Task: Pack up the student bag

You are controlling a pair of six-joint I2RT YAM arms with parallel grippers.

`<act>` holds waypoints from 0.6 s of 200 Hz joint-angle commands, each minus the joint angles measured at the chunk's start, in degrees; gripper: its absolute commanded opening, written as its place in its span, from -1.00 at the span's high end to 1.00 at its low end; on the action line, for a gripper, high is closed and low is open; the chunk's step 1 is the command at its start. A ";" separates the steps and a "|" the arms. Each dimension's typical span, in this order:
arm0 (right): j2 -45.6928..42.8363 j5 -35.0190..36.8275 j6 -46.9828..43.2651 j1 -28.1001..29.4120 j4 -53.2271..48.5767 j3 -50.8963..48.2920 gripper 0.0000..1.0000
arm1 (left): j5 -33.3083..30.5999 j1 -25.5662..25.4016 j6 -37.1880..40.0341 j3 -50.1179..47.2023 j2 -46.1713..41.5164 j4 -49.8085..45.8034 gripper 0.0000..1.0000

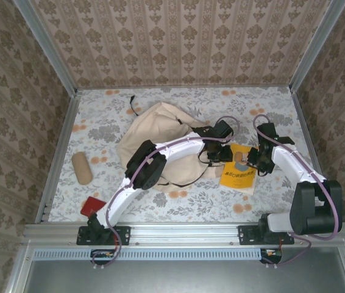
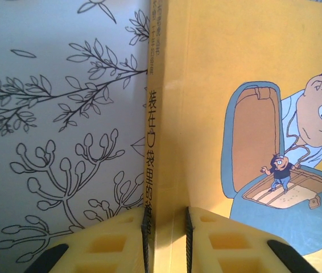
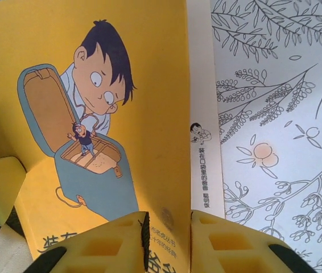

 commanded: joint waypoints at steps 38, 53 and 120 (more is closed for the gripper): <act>-4.50 -1.23 1.20 1.36 -1.00 2.75 1.00 | 1.96 1.06 3.79 0.20 -3.12 -2.12 0.42; -6.26 -0.93 1.01 1.38 -1.06 3.06 1.00 | 2.59 1.85 4.85 -0.56 -6.17 -0.67 0.27; -14.69 -10.36 -0.50 1.27 0.75 6.07 1.00 | 4.38 7.55 5.12 -13.69 -22.14 7.55 -0.30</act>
